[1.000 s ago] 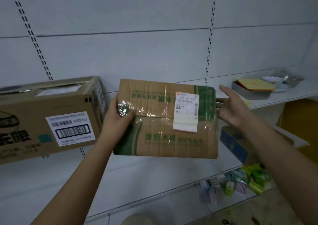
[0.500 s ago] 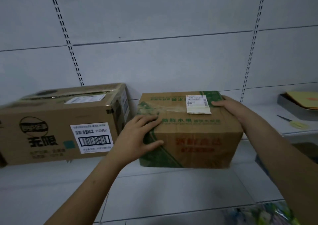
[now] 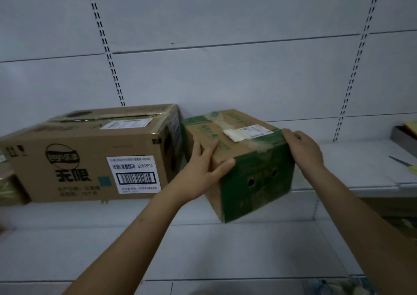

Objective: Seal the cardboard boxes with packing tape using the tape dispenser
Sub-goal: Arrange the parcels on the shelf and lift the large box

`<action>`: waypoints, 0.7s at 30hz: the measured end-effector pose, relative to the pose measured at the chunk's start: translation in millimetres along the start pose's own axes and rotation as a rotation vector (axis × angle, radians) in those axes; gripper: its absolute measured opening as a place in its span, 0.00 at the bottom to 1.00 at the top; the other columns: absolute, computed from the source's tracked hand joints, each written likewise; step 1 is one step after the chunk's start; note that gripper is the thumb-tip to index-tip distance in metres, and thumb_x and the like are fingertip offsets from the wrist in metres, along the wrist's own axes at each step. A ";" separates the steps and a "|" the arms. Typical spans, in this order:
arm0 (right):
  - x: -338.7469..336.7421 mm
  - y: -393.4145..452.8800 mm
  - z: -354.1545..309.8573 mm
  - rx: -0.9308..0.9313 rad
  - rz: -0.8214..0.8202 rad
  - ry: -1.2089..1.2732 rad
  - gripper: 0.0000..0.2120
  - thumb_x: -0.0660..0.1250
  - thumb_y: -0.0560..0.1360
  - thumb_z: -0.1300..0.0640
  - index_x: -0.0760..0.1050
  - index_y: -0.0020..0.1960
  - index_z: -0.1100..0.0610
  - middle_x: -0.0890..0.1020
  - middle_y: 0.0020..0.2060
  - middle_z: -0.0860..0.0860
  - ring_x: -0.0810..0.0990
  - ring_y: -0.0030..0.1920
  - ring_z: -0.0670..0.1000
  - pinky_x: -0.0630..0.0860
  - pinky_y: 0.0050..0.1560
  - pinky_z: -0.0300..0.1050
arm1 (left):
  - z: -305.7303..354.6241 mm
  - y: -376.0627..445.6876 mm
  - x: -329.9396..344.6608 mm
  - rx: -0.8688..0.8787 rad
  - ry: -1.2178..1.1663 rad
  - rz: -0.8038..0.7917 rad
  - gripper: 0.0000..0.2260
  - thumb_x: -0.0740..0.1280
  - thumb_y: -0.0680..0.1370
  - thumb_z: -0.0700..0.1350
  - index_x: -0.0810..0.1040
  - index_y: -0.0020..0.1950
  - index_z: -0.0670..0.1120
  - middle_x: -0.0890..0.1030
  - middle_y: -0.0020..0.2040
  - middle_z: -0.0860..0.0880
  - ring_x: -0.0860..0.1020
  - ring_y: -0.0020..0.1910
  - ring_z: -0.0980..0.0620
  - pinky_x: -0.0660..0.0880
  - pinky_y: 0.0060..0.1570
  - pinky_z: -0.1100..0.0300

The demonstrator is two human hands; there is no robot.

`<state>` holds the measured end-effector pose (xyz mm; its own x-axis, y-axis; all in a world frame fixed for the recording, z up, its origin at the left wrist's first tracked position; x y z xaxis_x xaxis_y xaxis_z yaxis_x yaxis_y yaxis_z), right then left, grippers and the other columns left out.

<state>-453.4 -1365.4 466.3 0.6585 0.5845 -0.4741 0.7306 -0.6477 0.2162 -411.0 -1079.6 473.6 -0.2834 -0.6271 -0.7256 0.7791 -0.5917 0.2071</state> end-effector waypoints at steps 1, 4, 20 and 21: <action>8.2 -2.9 -10.4 -0.043 -0.024 -0.078 0.24 0.52 0.79 0.34 0.75 0.60 0.48 0.78 0.52 0.48 0.75 0.50 0.51 0.71 0.51 0.48 | -0.3 -1.7 -7.5 0.028 0.105 0.022 0.41 0.60 0.71 0.76 0.56 0.79 0.60 0.41 0.81 0.56 0.47 0.80 0.49 0.53 0.77 0.40; 45.0 -14.4 -34.3 -0.085 -0.131 -0.046 0.24 0.50 0.80 0.36 0.73 0.66 0.45 0.78 0.54 0.48 0.75 0.52 0.51 0.72 0.53 0.49 | 7.6 -4.8 -39.9 0.198 0.689 0.300 0.29 0.64 0.76 0.67 0.69 0.74 0.58 0.62 0.79 0.51 0.49 0.80 0.49 0.38 0.77 0.40; 98.1 -44.5 -81.1 -0.049 -0.392 0.343 0.38 0.55 0.74 0.28 0.55 0.78 0.43 0.66 0.75 0.49 0.67 0.72 0.53 0.65 0.67 0.50 | -7.7 -38.9 -49.7 0.274 0.604 0.599 0.23 0.69 0.76 0.42 0.72 0.71 0.46 0.73 0.69 0.44 0.69 0.69 0.45 0.66 0.70 0.43; 77.0 -43.1 -79.5 -0.095 -0.289 0.309 0.36 0.55 0.75 0.30 0.55 0.78 0.43 0.63 0.76 0.48 0.64 0.74 0.52 0.62 0.68 0.48 | 7.7 -45.1 -30.8 0.343 0.485 0.603 0.22 0.69 0.77 0.41 0.73 0.70 0.45 0.73 0.67 0.46 0.71 0.65 0.48 0.70 0.66 0.50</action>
<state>-419.8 -1253.7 488.3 0.4370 0.8635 -0.2518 0.8968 -0.3965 0.1965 -441.7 -1037.5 491.6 0.4590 -0.6440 -0.6120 0.4848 -0.3956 0.7800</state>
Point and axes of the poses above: each hand's wrist, its own y-axis towards the middle knuckle, its own x-axis out of the palm, z = x × y, the point moved 6 cm from there along y, towards the middle knuckle
